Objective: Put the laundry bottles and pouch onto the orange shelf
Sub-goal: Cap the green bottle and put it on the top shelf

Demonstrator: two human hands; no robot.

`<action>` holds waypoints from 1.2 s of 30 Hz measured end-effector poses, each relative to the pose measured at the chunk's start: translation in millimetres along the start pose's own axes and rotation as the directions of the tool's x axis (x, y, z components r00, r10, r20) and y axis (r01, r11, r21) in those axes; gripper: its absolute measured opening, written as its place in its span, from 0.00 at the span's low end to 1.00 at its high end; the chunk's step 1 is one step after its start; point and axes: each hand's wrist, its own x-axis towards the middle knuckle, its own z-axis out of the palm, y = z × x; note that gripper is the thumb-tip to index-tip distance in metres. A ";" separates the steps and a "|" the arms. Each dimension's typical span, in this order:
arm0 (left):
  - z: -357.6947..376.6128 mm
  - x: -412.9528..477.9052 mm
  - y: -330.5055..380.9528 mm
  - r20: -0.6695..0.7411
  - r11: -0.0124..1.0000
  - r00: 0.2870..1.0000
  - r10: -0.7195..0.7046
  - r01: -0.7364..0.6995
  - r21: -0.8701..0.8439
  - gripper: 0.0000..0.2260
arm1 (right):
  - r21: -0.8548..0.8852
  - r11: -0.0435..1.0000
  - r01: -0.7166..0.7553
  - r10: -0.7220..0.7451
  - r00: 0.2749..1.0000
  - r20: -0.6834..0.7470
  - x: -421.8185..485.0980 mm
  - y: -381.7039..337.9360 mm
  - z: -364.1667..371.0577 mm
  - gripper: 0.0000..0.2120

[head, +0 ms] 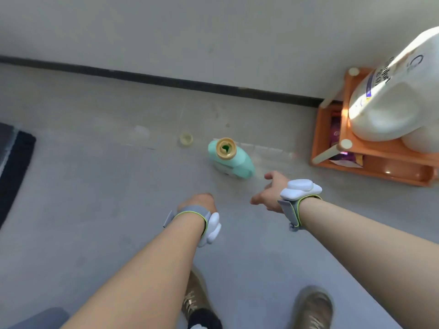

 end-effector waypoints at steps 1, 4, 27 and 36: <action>-1.4 16.0 -7.9 -0.017 1.000 1.000 0.000 -0.001 -0.013 0.10 | -0.072 0.997 0.035 -0.036 0.999 -0.018 11.0 -6.0 9.5 0.43; -13.9 59.3 -20.7 -0.110 0.996 0.993 -0.037 0.028 -0.083 0.05 | -0.173 0.978 0.113 -0.129 0.988 -0.081 46.2 -18.9 22.9 0.44; -97.4 319.0 -72.3 -0.484 0.995 0.873 -0.054 0.088 0.049 0.47 | 0.129 0.869 0.477 -0.393 0.826 -0.404 224.7 -20.6 -12.4 0.28; -87.3 348.0 -54.4 -0.501 0.996 0.865 0.018 0.029 0.085 0.34 | -0.002 0.888 0.461 -0.418 0.804 -0.424 232.3 -27.7 -15.6 0.31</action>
